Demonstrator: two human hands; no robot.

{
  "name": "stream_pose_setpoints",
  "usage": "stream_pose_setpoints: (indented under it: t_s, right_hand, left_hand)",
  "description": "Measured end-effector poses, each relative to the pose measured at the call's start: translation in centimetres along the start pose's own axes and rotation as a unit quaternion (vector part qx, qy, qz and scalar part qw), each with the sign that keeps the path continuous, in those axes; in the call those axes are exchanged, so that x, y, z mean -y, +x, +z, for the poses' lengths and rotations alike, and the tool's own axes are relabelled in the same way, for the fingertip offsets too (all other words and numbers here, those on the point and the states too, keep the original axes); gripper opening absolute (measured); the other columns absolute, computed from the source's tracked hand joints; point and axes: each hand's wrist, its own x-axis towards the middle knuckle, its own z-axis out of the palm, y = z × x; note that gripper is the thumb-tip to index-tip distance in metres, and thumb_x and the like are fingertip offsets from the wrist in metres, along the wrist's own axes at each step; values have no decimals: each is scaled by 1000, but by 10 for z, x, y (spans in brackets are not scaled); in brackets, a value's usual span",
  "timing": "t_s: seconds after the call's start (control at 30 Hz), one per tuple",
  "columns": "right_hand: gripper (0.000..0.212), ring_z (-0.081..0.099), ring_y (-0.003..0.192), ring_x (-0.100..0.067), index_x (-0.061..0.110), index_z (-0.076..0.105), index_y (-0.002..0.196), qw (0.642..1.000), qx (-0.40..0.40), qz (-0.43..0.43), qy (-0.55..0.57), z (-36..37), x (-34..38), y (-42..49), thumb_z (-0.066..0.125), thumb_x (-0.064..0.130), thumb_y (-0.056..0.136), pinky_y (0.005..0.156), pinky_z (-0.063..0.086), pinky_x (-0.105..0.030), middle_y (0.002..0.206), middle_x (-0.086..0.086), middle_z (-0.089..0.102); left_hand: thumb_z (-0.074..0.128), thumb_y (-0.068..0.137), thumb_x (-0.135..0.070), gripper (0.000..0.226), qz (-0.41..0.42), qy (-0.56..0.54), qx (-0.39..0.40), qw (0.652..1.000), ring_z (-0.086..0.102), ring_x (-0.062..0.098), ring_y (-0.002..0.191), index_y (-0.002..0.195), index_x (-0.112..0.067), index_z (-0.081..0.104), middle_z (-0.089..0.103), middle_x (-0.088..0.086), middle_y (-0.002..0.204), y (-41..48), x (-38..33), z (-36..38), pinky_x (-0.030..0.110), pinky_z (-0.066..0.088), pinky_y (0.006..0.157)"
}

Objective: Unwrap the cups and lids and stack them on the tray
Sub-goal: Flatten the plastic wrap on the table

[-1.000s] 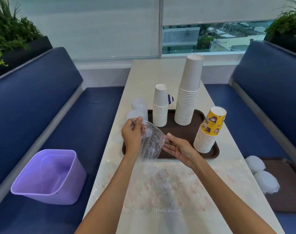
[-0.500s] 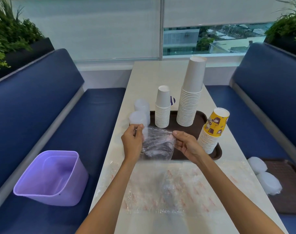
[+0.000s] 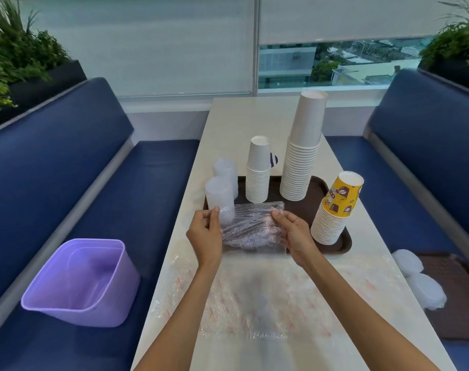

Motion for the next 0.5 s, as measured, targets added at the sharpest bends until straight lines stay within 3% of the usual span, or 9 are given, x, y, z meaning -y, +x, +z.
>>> stream_pose_setpoints:
  t_s: [0.13, 0.23, 0.33, 0.4, 0.5]
  right_hand:
    - [11, 59, 50, -3, 13, 64, 87, 999, -3, -25, -33, 0, 3, 2, 57, 16, 94, 46, 46, -17, 63, 7, 68]
    - [10, 58, 58, -6, 15, 65, 86, 999, 3, -19, -45, 1, 2, 3, 59, 19, 93, 54, 47, -19, 64, 10, 67]
    - [9, 56, 57, -4, 15, 65, 86, 998, 5, -19, -52, 1, 0, 4, 59, 18, 93, 53, 47, -18, 63, 11, 67]
    - [8, 57, 56, -1, 12, 67, 94, 998, 6, -30, -64, -1, -1, 6, 59, 13, 92, 51, 46, -15, 68, 9, 70]
    - [11, 51, 51, -1, 10, 67, 98, 995, 17, -43, -84, -4, 1, 7, 60, 7, 91, 49, 43, -13, 67, 10, 69]
  left_hand:
    - [54, 96, -24, 21, -26, 10, -14, 1000, 54, 17, 52, 82, -7, 58, 59, 4, 60, 1, 5, -9, 25, 45, 53]
    - [54, 94, -36, 19, -80, -30, 61, 994, 58, 15, 66, 96, -18, 61, 66, 4, 82, 1, 5, -7, 32, 52, 64]
    - [61, 90, -34, 23, -110, -4, 118, 987, 58, 15, 71, 94, -12, 64, 67, 2, 80, -2, 8, -5, 22, 49, 65]
    - [61, 92, -21, 16, -111, 33, 89, 989, 57, 13, 67, 92, -5, 64, 63, -2, 73, -6, 6, -5, 11, 44, 58]
    - [59, 91, -6, 14, -87, 69, 10, 994, 53, 7, 73, 104, -7, 61, 59, -2, 90, -7, -1, -9, 7, 42, 63]
